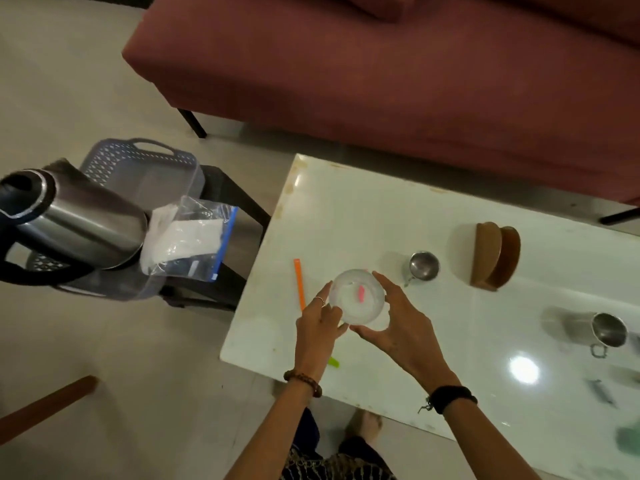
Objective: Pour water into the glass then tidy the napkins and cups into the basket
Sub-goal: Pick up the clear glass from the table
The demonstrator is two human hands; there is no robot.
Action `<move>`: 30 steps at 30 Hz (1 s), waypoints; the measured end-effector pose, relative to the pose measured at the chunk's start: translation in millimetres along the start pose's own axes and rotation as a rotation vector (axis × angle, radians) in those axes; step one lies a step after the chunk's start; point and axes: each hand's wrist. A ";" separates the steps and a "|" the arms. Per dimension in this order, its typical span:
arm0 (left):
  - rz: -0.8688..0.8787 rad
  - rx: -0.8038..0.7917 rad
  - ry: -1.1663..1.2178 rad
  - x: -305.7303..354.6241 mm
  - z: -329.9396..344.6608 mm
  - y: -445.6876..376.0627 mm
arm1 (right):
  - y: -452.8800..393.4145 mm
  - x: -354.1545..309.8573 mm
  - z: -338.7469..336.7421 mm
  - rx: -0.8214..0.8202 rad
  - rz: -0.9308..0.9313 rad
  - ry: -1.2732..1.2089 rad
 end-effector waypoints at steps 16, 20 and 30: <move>-0.164 0.078 -0.023 -76.9 9.9 -18.1 | 20.9 73.0 39.4 -0.068 0.068 -0.107; -0.185 0.096 -0.001 -82.5 9.5 -21.0 | 24.5 77.3 43.5 -0.066 0.085 -0.140; -0.205 0.135 -0.035 -92.7 11.8 -26.7 | 29.4 87.3 53.6 -0.063 0.080 -0.156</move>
Point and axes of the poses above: each hand's wrist, its own y-axis away from the middle knuckle, its own z-axis out of the palm, x = y × z, and after that the axes turned 1 degree about -z, right-handed
